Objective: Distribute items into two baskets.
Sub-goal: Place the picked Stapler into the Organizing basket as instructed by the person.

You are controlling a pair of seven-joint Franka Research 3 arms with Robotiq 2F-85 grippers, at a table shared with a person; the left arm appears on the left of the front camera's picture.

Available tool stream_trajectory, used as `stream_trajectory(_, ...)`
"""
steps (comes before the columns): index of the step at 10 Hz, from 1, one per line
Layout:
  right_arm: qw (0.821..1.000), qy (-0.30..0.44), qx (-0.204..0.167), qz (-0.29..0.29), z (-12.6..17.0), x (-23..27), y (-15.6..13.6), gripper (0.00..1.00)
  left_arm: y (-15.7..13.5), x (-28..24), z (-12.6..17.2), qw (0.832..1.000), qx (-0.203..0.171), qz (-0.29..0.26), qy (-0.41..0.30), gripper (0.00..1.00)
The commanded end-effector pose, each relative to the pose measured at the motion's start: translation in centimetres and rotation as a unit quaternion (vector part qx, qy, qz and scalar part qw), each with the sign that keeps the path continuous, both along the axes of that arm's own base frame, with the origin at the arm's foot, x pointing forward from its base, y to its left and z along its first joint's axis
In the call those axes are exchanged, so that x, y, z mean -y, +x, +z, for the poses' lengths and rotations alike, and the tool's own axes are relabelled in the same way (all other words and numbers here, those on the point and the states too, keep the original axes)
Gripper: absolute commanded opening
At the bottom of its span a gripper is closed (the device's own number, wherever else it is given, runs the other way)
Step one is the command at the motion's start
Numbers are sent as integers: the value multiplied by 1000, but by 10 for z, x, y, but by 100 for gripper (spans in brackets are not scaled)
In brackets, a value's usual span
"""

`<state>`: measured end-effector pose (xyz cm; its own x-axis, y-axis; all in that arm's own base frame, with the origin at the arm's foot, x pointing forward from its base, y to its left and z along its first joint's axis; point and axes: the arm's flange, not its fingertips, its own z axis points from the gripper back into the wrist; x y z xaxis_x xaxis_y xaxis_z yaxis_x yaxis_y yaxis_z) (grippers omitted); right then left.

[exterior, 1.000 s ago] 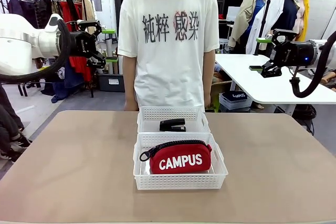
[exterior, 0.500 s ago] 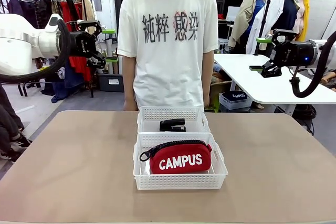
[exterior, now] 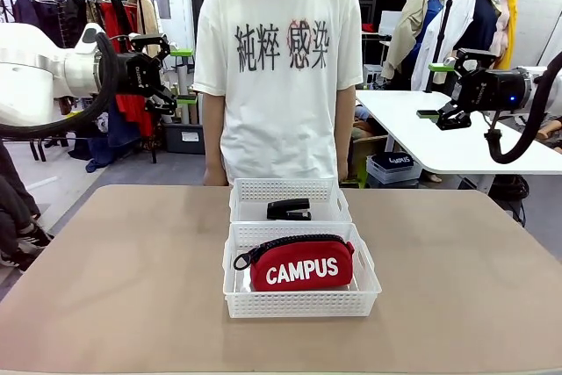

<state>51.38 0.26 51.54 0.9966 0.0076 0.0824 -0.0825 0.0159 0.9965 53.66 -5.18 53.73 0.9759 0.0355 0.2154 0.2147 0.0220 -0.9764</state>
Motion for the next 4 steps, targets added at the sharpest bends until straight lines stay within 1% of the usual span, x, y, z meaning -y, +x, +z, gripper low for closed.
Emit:
stream_trajectory(1, 1000, -1, 3, 0, 3, 0, -1, 100, 1, -1, 1, 1000, 0, 2, -1, 100)
stream_trajectory(4, 1000, -1, 3, 0, 3, 0, -1, 100, 1, -1, 1, 1000, 0, 2, -1, 100)
